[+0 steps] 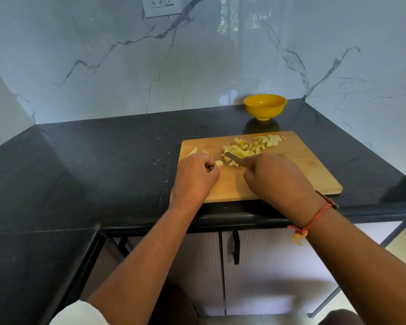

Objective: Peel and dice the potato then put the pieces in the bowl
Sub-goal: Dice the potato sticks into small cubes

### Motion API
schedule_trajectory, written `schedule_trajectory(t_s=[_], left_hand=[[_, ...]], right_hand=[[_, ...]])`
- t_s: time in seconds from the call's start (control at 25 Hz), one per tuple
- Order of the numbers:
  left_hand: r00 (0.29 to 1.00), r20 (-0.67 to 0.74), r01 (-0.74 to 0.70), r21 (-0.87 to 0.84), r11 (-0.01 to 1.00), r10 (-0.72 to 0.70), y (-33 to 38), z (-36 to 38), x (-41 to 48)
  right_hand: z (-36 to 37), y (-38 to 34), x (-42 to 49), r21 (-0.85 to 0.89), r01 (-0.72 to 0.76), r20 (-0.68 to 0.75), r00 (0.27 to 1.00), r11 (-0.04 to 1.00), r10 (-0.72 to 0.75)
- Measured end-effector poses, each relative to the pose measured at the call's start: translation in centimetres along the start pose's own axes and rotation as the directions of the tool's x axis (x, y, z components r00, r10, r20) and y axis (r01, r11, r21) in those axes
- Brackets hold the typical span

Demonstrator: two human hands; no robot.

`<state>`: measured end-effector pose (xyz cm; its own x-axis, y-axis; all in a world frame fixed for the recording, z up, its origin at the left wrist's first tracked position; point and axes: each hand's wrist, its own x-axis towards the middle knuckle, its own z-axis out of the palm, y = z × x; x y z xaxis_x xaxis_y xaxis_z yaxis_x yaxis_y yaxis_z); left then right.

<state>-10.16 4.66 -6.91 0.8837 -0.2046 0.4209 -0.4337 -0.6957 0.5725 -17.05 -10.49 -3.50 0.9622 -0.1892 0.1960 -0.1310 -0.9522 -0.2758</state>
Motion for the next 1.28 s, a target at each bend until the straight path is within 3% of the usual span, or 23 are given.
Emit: schedule_trajectory(t_s=[0.16,0.4,0.68,1.28], left_hand=[[1.000,0.002,0.004,-0.004,1.000,-0.004,0.0,0.0,-0.1],[0.999,0.002,0.033,0.006,0.999,-0.033,0.1,0.0,0.0],[0.999,0.008,0.037,-0.005,0.999,-0.037,0.2,-0.1,-0.1],[1.000,0.000,0.031,-0.032,0.999,-0.031,0.0,0.0,0.1]], right_hand=[[-1.9,0.3,0.4,0.011,-0.022,0.068,0.997,1.000,0.022],[-1.7,0.0,0.1,0.005,0.007,-0.053,0.999,1.000,-0.007],[1.2,-1.0,-0.6,0.013,0.094,-0.082,0.992,0.995,-0.093],[2.0,-0.6,-1.0,-0.135,0.237,0.051,0.971,0.962,-0.232]])
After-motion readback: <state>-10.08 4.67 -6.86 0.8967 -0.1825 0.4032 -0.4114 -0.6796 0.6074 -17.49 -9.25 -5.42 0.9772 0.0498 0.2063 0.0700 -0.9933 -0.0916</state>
